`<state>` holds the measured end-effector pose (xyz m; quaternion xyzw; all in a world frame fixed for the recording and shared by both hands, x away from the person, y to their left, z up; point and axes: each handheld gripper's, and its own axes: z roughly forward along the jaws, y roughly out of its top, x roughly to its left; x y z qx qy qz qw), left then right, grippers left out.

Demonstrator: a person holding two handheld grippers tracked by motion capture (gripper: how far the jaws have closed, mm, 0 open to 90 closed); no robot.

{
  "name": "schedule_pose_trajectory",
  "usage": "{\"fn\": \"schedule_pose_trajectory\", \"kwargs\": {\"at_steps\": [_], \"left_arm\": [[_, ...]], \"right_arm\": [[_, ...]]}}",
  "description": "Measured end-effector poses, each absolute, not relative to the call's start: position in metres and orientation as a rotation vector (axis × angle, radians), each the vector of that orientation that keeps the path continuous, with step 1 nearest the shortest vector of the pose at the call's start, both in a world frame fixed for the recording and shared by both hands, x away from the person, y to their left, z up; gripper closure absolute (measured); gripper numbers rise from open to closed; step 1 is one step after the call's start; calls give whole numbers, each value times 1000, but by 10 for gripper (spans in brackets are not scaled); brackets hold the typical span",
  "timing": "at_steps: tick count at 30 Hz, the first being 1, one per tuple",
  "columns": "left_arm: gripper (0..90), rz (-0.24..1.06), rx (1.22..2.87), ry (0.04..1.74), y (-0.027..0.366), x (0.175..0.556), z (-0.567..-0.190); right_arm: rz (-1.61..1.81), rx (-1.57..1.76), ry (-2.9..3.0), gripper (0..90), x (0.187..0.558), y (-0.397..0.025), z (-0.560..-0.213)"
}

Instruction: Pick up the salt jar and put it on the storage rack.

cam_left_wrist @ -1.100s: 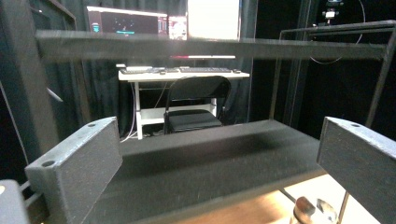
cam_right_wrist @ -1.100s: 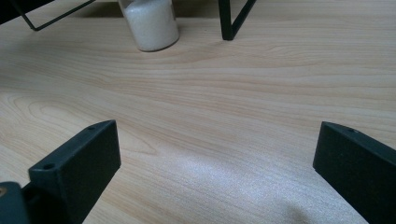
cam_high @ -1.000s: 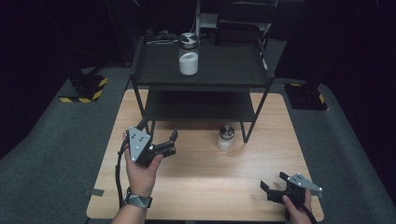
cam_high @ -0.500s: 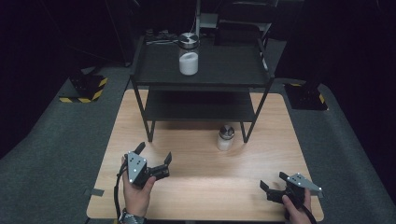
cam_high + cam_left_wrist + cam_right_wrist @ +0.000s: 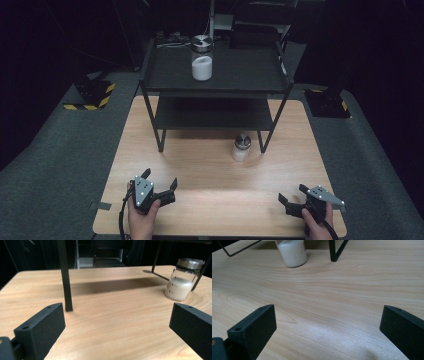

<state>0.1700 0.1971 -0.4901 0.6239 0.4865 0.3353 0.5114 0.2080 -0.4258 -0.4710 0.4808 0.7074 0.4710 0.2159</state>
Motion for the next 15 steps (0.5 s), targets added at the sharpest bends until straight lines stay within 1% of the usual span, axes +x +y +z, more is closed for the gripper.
{"fn": "schedule_pose_trajectory", "kwargs": {"at_steps": [5, 8, 15], "left_arm": [[5, 728, 1504, 1233, 207, 170, -496], [6, 698, 1550, 1261, 206, 171, -494], [7, 711, 1629, 1270, 198, 174, -486]], "right_arm": [[1308, 1332, 1952, 4, 207, -426, -472], [1302, 1323, 1954, 4, 206, -425, -472], [1301, 1340, 1934, 3, 205, -424, -472]]}}
